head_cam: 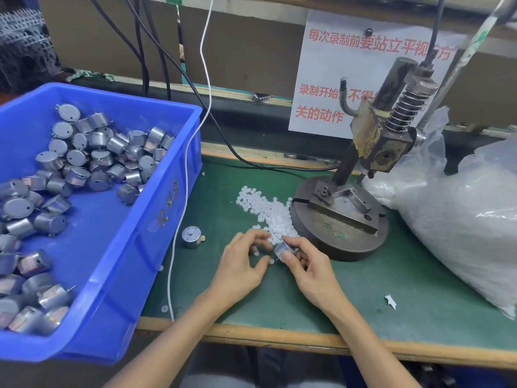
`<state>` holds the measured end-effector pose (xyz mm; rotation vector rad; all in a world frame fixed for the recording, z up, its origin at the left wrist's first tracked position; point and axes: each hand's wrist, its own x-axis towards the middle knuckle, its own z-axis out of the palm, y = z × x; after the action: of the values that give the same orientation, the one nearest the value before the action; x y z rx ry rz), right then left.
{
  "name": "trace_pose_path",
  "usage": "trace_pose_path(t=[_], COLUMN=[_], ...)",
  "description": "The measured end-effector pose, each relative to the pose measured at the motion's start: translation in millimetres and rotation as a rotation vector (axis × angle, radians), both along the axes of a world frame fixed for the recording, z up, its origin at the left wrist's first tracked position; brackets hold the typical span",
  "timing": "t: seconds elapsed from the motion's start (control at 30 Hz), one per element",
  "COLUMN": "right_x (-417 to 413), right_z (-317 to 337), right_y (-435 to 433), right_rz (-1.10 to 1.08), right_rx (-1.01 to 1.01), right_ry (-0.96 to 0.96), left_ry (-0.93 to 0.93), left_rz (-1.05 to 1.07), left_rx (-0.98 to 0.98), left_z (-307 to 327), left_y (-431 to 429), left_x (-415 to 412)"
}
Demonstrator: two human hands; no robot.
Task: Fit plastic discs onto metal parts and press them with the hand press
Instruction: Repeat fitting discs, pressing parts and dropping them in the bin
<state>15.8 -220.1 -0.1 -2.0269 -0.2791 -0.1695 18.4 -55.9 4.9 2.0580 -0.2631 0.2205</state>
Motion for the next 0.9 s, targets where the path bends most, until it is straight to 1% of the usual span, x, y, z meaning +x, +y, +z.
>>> trace_pose_path(t=[0.1,0.13,0.17,0.23,0.3,0.43,0.57,0.67,0.9], right_x=[0.8,1.1,1.5,2.1,2.3,0.8,-2.1,-4.9,-3.7], right_z=[-0.7,-0.3,0.2,0.6,0.0,0.3,1.0,0.6,1.0], right_y=[-0.4,0.1,0.8,2.4,3.0,5.1,6.8,7.9,9.7], right_rz=[-0.013,-0.011,-0.005,0.002,0.007,0.031,0.069,0.108,0.150], right_rx=[-0.034,-0.047,-0.060,-0.082,-0.110,-0.187,-0.318,-0.388,-0.384], right_ry=[-0.016,-0.017,-0.017,-0.025,-0.051,-0.108,-0.204,-0.247,-0.282], left_ry=[0.044,0.066,0.076,0.072,0.062,0.072,0.058,0.042,-0.008], left_rz=[0.256,0.296,0.289,0.214,0.176,0.183,0.229,0.185,0.116], left_rx=[-0.204,-0.224,-0.195,-0.062,0.021,0.036,-0.023,0.035,0.077], left_z=[2.4,3.7,4.3,3.5,2.5,3.3,4.0,3.2,2.4], left_y=[4.3,4.6,4.2,2.6,1.6,1.4,2.3,2.1,2.8], left_x=[1.1,1.7,1.9,1.2,0.5,0.6,0.4,0.4,-0.8])
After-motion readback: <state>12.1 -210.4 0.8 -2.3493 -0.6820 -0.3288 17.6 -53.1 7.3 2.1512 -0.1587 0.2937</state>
